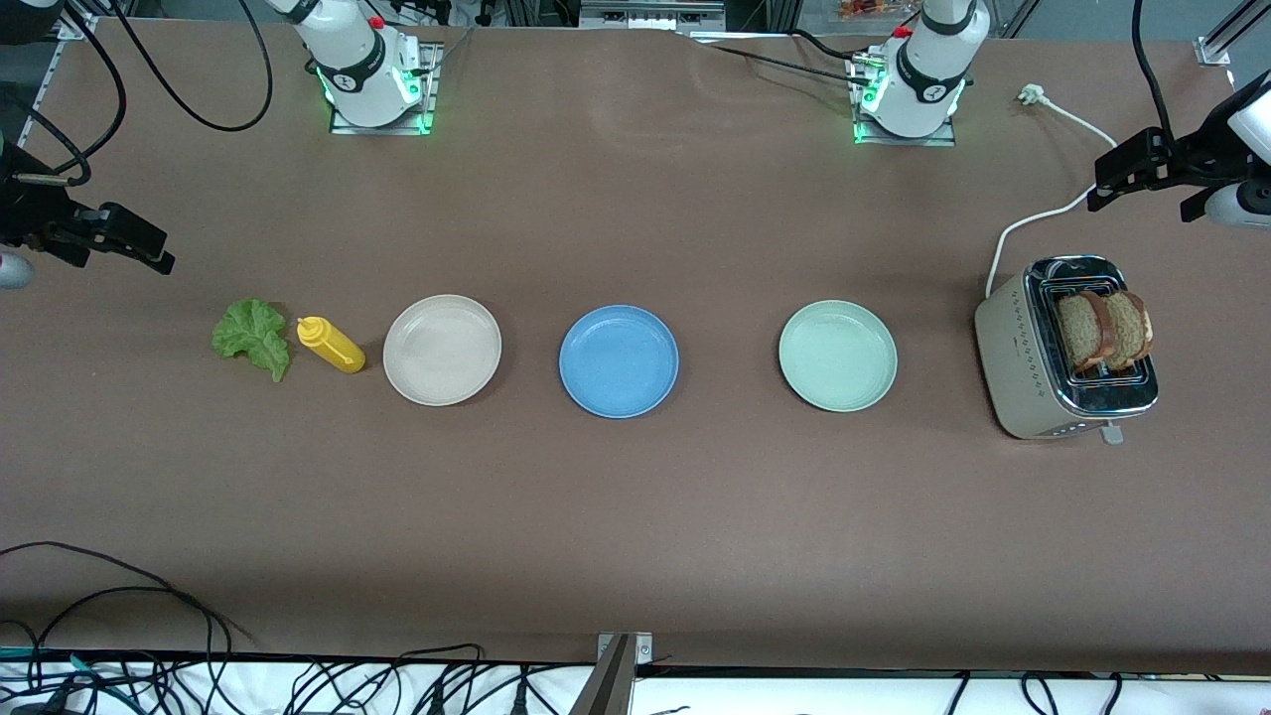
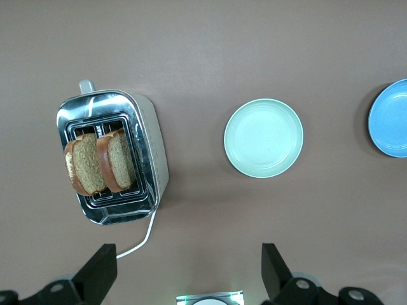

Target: Make sandwich in blue plate with both arms

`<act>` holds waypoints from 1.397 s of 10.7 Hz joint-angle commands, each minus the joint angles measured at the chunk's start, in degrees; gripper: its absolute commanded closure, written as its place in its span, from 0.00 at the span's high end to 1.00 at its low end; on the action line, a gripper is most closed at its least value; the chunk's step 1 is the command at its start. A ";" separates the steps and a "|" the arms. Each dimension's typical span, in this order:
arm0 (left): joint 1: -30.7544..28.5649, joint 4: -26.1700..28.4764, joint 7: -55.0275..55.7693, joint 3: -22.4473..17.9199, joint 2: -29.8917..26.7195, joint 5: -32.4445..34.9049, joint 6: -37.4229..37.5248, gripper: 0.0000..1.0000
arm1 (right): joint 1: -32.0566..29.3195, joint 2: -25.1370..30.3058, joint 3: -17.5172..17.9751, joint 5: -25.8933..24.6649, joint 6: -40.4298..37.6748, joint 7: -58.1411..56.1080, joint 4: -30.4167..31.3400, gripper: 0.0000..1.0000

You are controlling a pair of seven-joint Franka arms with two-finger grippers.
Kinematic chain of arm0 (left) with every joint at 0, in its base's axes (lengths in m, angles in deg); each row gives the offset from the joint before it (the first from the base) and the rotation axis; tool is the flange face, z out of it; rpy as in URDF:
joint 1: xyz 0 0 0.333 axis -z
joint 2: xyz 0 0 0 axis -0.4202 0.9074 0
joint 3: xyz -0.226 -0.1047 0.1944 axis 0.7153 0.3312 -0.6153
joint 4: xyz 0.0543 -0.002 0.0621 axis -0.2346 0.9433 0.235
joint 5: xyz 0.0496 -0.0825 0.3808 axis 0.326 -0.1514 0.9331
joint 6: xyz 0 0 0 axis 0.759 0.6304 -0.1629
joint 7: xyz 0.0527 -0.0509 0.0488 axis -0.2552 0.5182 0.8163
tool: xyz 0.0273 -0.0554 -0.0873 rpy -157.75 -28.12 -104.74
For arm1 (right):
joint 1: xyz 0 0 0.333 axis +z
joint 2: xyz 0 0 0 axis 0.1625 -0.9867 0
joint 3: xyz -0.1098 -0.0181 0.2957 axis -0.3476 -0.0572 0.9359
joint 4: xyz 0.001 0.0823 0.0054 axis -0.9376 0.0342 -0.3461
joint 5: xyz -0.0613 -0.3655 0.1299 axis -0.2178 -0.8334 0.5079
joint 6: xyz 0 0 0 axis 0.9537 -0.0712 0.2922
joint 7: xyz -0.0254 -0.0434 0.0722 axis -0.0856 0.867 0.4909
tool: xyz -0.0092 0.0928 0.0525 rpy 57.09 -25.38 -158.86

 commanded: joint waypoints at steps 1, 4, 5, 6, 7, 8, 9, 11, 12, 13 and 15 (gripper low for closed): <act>-0.32 -1.15 -1.50 -0.26 0.32 -1.11 1.01 1.00 | 0.13 -0.55 -0.07 0.15 -1.13 0.62 -1.68 1.00; -0.32 -1.15 -1.50 -0.26 0.32 -0.93 1.01 1.00 | 0.13 -1.07 -0.07 0.33 -0.87 0.79 -1.77 1.00; -0.24 -1.07 -1.41 -0.26 0.23 -1.02 1.01 1.00 | 0.13 -1.07 -0.16 0.33 -0.87 0.71 -1.77 1.00; -0.24 -0.98 -1.33 -0.26 0.14 -0.93 1.01 1.00 | 0.13 -1.07 -0.16 0.33 -0.95 0.71 -1.77 1.00; -0.24 -0.89 -1.33 -0.35 0.14 -0.93 1.01 1.00 | 0.13 -1.07 -0.16 0.33 -0.87 0.71 -1.77 1.00; -0.24 -0.46 -0.98 -0.44 0.14 -0.93 1.01 1.00 | 0.21 -1.07 -0.07 0.41 -1.04 0.88 -1.77 1.00; -0.32 0.07 -0.97 -0.53 0.14 -0.93 1.01 1.00 | 0.21 -1.07 -0.07 0.42 -1.04 0.88 -1.77 1.00; -0.32 0.34 -1.06 -1.49 -0.03 -0.67 0.83 1.00 | 0.21 -1.07 -0.07 0.42 -1.13 0.79 -1.77 1.00; -0.32 0.51 -1.06 -1.49 -0.21 -0.67 0.83 1.00 | 0.21 -1.07 -0.07 0.42 -1.13 0.79 -1.77 1.00; -0.24 0.60 -1.06 -1.49 -0.21 -0.67 0.83 1.00 | 0.21 -1.07 -0.07 0.42 -1.13 0.71 -1.86 1.00; -0.32 1.39 -1.06 -1.84 -0.38 -0.67 0.92 1.00 | 0.13 -1.07 -0.07 0.42 -1.13 0.53 -1.86 1.00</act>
